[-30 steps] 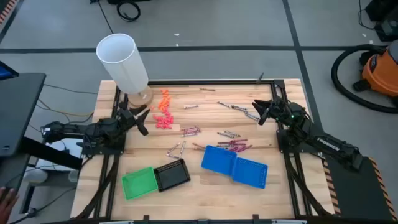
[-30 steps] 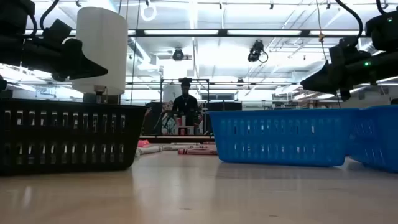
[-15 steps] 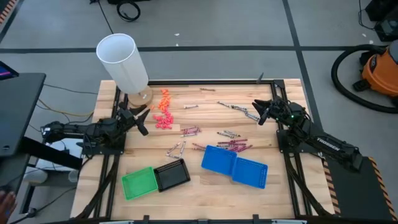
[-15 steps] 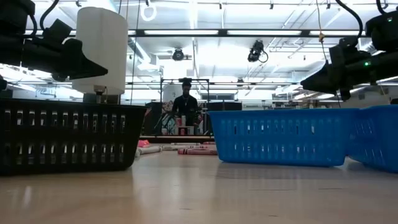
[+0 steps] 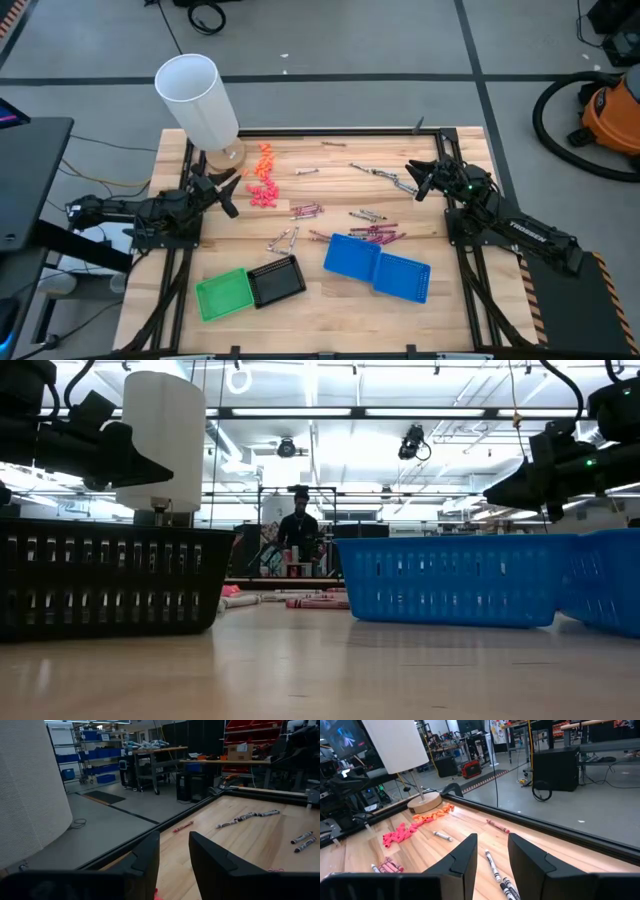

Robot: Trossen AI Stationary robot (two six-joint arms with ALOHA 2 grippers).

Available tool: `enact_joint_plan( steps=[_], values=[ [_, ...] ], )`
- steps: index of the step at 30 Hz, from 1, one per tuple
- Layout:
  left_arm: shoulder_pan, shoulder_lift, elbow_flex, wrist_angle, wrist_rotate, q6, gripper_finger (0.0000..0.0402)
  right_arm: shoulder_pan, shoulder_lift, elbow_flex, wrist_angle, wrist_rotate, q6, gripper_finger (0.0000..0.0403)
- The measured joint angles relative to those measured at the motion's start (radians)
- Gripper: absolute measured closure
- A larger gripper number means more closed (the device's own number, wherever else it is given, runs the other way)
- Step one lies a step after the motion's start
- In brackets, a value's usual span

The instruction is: Sort crayons

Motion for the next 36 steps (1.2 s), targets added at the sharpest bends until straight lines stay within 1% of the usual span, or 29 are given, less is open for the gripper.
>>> enact_joint_plan(
  steps=[28,29,30,34,35,36],
  values=[
    [0.0,0.0,0.0,0.003,0.002,-0.01,0.0288,0.0,0.0,0.0,0.0,0.0,0.0,0.0285],
    [0.0,0.0,0.0,0.013,0.004,-0.052,0.0288,0.0,0.0,0.0,0.0,0.0,0.0,0.0285],
    [0.0,0.001,0.0,0.038,0.009,-0.14,0.0288,0.0,0.0,0.0,0.0,0.0,0.0,0.0285],
    [0.0,0.0,0.0,0.15,0.026,-0.691,0.0288,0.0,0.0,0.0,0.0,0.0,0.0,0.0285],
    [0.004,0.0,0.0,0.163,0.017,-0.774,0.0288,0.0,0.0,0.0,0.0,0.0,0.0,0.0285],
    [0.011,0.0,0.0,0.16,-0.002,-0.806,0.0288,0.0,0.0,0.0,0.0,0.0,0.0,0.0285]
  ],
)
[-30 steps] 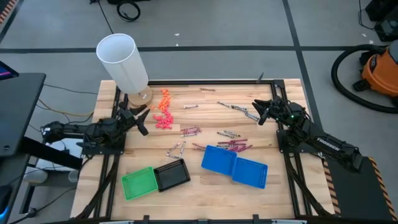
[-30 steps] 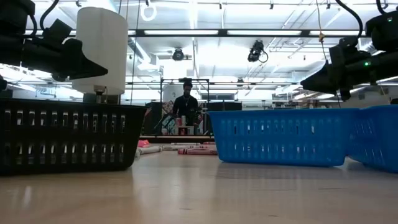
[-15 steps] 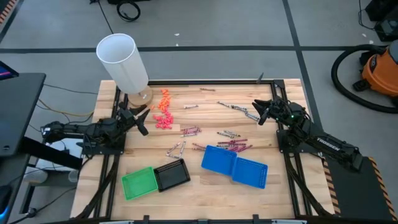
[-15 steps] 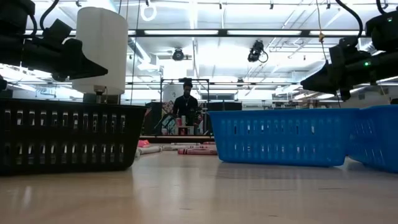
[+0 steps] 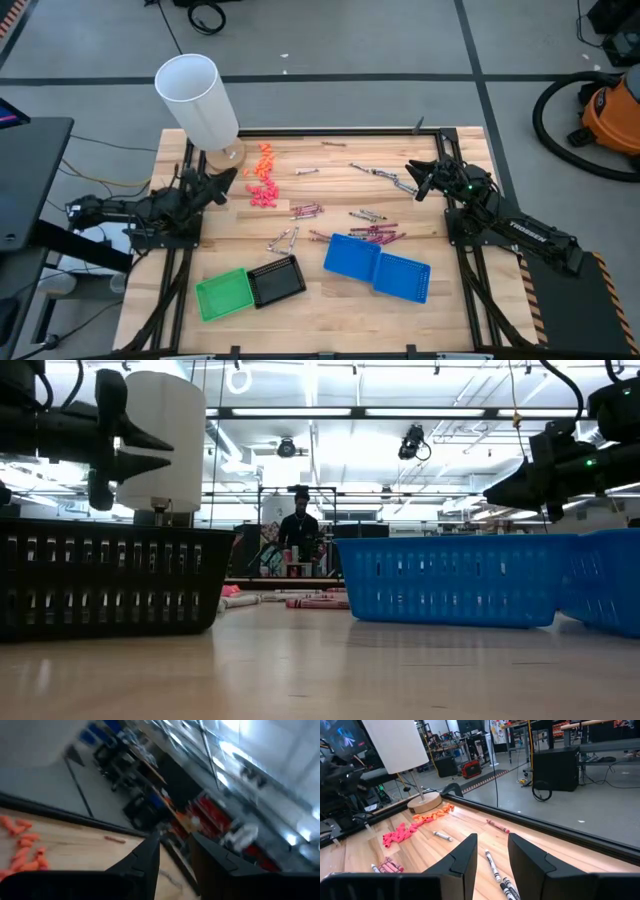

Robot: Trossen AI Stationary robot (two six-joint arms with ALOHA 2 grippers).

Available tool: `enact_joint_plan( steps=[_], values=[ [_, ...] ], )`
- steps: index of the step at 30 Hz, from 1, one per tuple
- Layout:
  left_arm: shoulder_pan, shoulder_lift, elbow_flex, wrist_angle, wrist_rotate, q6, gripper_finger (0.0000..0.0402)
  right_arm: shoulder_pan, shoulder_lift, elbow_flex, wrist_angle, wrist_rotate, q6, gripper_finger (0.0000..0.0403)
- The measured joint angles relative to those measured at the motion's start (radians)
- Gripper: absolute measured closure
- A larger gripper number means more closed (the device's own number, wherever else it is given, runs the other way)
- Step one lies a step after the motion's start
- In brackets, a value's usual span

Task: Sort crayons
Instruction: Put the white crayon into the left blue bin

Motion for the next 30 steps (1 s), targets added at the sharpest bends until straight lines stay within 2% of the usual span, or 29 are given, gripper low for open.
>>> enact_joint_plan(
  steps=[5,12,17,21,27,30],
  values=[
    [0.056,0.004,0.0,-0.005,-0.22,0.088,0.0288,0.0,0.0,0.0,0.0,0.0,0.0,0.0285],
    [0.093,0.004,0.0,0.035,-0.217,0.124,0.0288,0.0,0.001,0.0,0.003,0.0,0.0,0.0285],
    [0.103,0.004,0.0,0.115,-0.225,-0.033,0.0288,0.0,0.001,0.0,0.003,0.0,0.0,0.0285],
    [0.11,0.005,0.0,0.161,-0.206,-0.077,0.0288,0.0,0.001,0.0,0.006,0.0,0.0,0.0285],
    [0.109,0.005,0.0,0.179,-0.198,-0.155,0.0288,0.0,0.001,0.0,0.126,0.0,0.006,0.0285],
    [0.109,0.005,0.0,0.179,-0.191,-0.222,0.0288,0.0,0.001,0.0,0.233,0.0,0.095,0.0285]
  ],
)
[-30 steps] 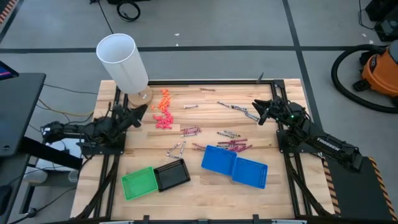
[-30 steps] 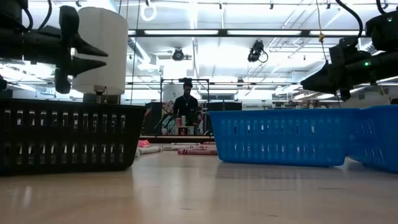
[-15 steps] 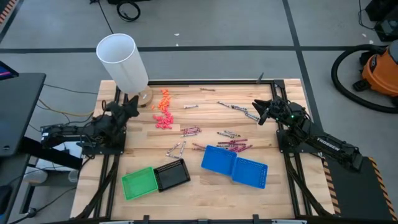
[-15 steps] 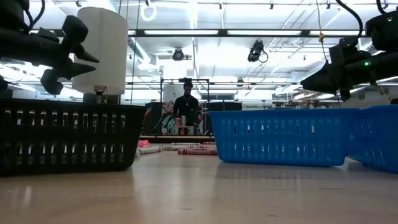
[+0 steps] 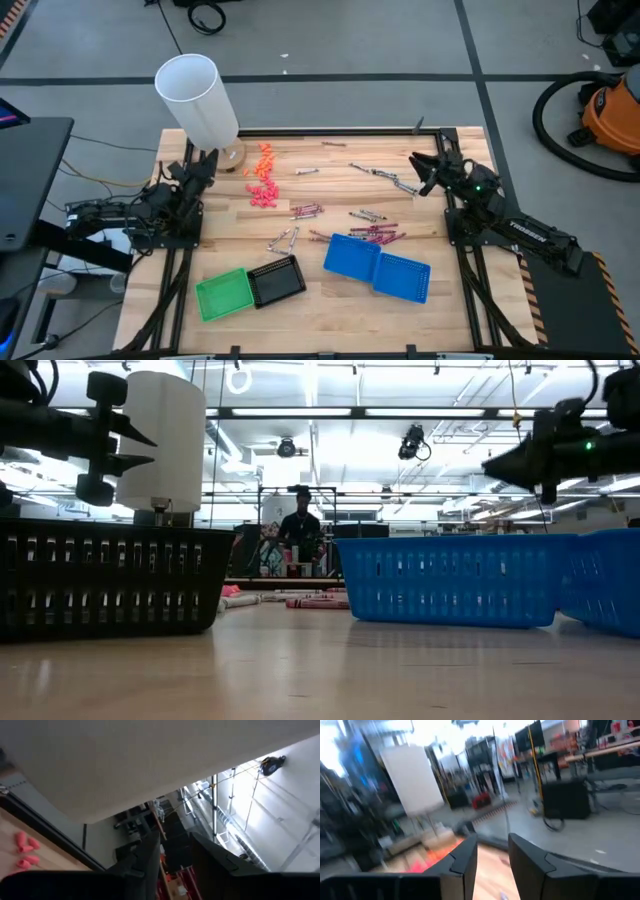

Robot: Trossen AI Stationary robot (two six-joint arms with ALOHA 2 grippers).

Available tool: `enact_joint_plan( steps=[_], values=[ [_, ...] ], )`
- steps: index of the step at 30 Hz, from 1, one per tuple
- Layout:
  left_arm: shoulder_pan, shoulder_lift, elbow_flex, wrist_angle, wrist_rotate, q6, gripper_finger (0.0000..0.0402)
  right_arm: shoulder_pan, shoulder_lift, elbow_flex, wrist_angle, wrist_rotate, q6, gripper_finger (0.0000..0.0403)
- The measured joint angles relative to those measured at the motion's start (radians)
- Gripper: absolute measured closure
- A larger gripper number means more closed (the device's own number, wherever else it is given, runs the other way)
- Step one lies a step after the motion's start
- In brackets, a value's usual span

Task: Sort crayons
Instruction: Put the white crayon into the left blue bin

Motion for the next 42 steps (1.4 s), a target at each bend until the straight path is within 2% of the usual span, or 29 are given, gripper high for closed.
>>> enact_joint_plan(
  steps=[2,6,9,12,15,19,24,28,32,37,39,42],
  values=[
    [0.0,0.0,0.0,0.0,0.031,-0.01,0.0288,0.0,0.0,0.0,0.083,0.002,0.067,0.0285],
    [0.0,0.0,0.0,0.006,0.092,-0.012,0.0288,-0.001,0.0,0.0,0.208,0.024,0.078,0.0285],
    [0.0,0.0,0.0,0.006,0.186,-0.011,0.0288,-0.001,0.0,0.0,0.278,0.015,0.153,0.0285],
    [-0.001,0.001,0.0,0.019,0.243,-0.012,0.0288,-0.001,0.005,0.0,0.277,-0.006,0.291,0.0284],
    [-0.001,0.001,0.0,0.076,0.252,-0.006,0.0288,0.002,0.052,0.001,0.234,-0.028,0.373,0.0284],
    [0.01,0.013,0.0,0.115,0.267,0.022,0.0288,0.028,0.176,0.039,0.231,-0.075,0.372,0.0284],
    [0.011,0.095,0.052,0.111,0.408,0.02,0.0288,0.064,0.412,0.157,0.235,-0.034,0.312,0.0285],
    [0.011,0.2,0.15,0.058,0.48,0.076,0.0288,0.068,0.605,0.247,0.232,-0.021,0.363,0.0285],
    [0.011,0.295,0.282,-0.098,0.498,0.132,0.0288,0.059,0.764,0.359,0.235,-0.158,0.472,0.0285],
    [0.011,0.408,0.431,-0.283,0.498,0.243,0.0288,0.072,0.93,0.494,0.345,-0.392,0.457,0.0285],
    [0.011,0.444,0.472,-0.307,0.497,0.292,0.0288,0.077,0.975,0.539,0.385,-0.443,0.424,0.0285],
    [0.011,0.494,0.516,-0.324,0.5,0.329,0.0288,0.078,1.025,0.602,0.399,-0.462,0.389,0.0285]
  ],
)
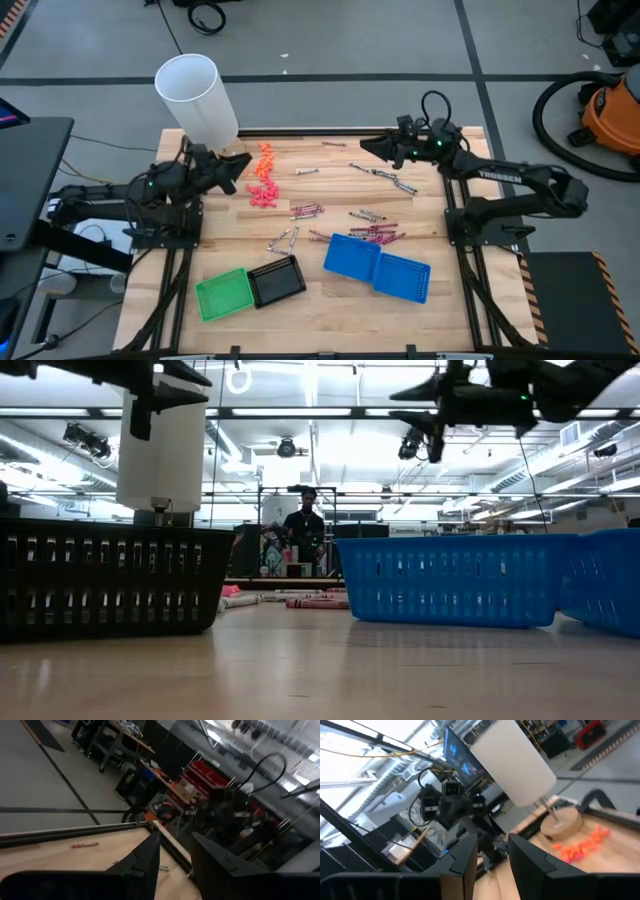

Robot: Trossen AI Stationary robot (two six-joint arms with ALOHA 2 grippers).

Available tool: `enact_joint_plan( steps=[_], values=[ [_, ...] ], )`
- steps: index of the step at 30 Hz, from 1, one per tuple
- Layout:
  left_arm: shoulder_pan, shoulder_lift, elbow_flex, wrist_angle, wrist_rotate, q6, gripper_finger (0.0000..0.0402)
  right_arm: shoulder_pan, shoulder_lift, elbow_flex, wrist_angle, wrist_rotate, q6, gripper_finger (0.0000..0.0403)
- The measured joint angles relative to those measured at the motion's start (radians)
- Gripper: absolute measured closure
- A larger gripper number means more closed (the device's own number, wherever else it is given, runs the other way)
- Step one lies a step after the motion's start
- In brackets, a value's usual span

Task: Sort crayons
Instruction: Put the white crayon into the left blue bin

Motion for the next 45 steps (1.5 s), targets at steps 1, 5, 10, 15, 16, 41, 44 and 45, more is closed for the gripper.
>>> enact_joint_plan(
  steps=[1,5,10,15,16,41,44,45],
  values=[
    [0.0,0.015,0.01,0.0,0.005,0.003,0.0288,0.0,0.014,0.019,0.0,-0.001,0.0,0.0285],
    [0.0,0.083,0.037,0.001,0.049,-0.021,0.0288,0.0,0.065,0.091,-0.026,-0.043,0.035,0.0285],
    [-0.002,0.189,0.077,-0.001,0.132,-0.064,0.0288,0.003,0.112,0.208,-0.345,-0.106,-0.133,0.0285],
    [-0.003,0.298,0.138,-0.028,0.207,-0.078,0.0288,0.029,0.141,0.36,-0.859,0.073,-0.47,0.0292],
    [-0.003,0.32,0.157,-0.051,0.209,-0.078,0.0288,0.034,0.148,0.383,-0.944,0.124,-0.534,0.0294],
    [-0.003,0.582,0.368,-0.415,0.212,-0.06,0.0288,-0.033,0.447,0.421,-1.496,0.342,-0.81,0.0302],
    [-0.013,0.562,0.369,-0.421,0.211,-0.073,0.0288,-0.033,0.474,0.421,-1.381,0.34,-0.811,0.0302],
    [-0.02,0.555,0.369,-0.438,0.211,-0.079,0.0288,-0.033,0.483,0.421,-1.347,0.34,-0.813,0.0302]
  ],
)
